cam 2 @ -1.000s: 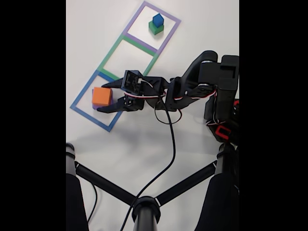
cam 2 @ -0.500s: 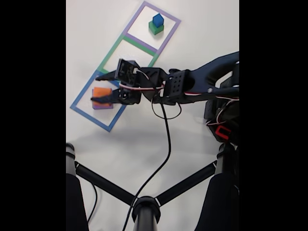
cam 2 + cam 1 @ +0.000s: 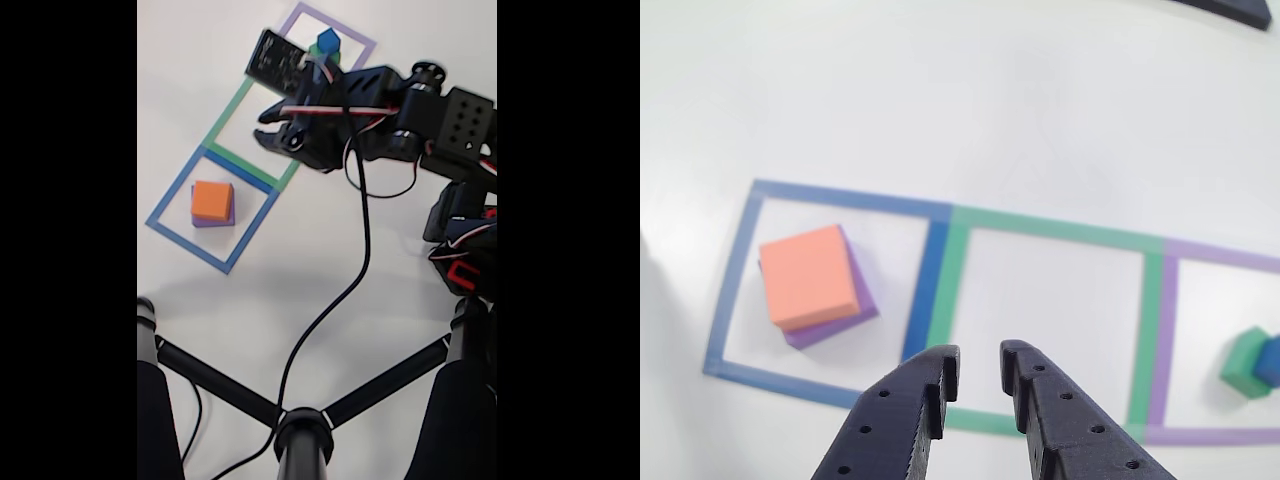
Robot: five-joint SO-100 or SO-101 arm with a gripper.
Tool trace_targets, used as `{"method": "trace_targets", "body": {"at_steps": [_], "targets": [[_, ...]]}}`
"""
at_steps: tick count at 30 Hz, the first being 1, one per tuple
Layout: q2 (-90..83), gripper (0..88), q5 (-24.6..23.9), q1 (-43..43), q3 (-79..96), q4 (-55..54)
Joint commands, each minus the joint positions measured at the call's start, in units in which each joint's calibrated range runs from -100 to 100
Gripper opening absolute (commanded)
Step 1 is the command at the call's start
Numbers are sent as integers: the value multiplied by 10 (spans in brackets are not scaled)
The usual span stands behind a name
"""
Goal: Tower of hanoi
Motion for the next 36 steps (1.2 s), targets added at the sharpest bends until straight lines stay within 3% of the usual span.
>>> {"method": "trace_targets", "body": {"at_steps": [1, 4, 8, 22, 26, 31, 36], "targets": [[-24, 1, 2, 44, -176, 174], [-13, 1, 2, 78, -285, 284], [4, 1, -33, 120, -386, 374], [3, 1, -59, 261, -408, 412], [-7, 1, -44, 301, -395, 420], [-19, 37, -33, 325, -332, 372], [-59, 179, 2, 338, -137, 197]]}}
